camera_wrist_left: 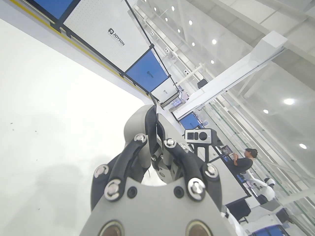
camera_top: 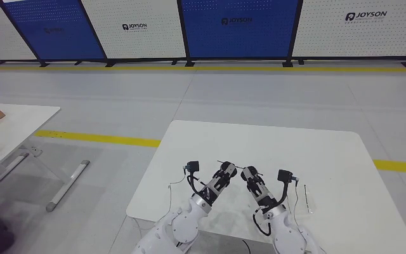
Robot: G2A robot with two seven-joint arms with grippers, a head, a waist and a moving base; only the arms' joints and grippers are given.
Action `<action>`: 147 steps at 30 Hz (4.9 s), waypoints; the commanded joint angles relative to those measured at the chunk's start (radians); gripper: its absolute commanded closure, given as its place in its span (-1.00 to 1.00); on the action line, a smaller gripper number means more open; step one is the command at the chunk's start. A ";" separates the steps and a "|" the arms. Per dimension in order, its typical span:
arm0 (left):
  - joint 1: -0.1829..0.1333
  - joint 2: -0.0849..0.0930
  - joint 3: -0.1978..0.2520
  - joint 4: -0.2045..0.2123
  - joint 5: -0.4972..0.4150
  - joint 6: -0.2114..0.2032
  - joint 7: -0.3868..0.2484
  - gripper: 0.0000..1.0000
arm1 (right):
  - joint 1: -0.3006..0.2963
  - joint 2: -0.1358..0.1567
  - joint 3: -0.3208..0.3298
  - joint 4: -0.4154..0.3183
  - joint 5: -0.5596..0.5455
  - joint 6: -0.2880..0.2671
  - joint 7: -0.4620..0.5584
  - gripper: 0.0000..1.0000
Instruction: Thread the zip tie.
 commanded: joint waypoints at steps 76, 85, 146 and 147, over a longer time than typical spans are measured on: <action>-0.002 0.010 -0.047 -0.024 -0.156 0.017 -0.159 1.00 | -0.025 0.024 0.014 -0.040 0.049 -0.028 0.065 0.40; -0.004 0.007 -0.036 -0.028 -0.141 0.022 -0.154 1.00 | -0.028 0.028 0.023 -0.044 0.059 -0.035 0.063 0.72; 0.003 0.008 -0.041 -0.025 -0.134 0.005 -0.164 1.00 | -0.021 0.036 0.006 -0.044 0.073 -0.021 0.033 1.00; 0.003 0.008 -0.041 -0.026 -0.134 0.005 -0.165 1.00 | -0.020 0.036 0.005 -0.044 0.073 -0.021 0.032 1.00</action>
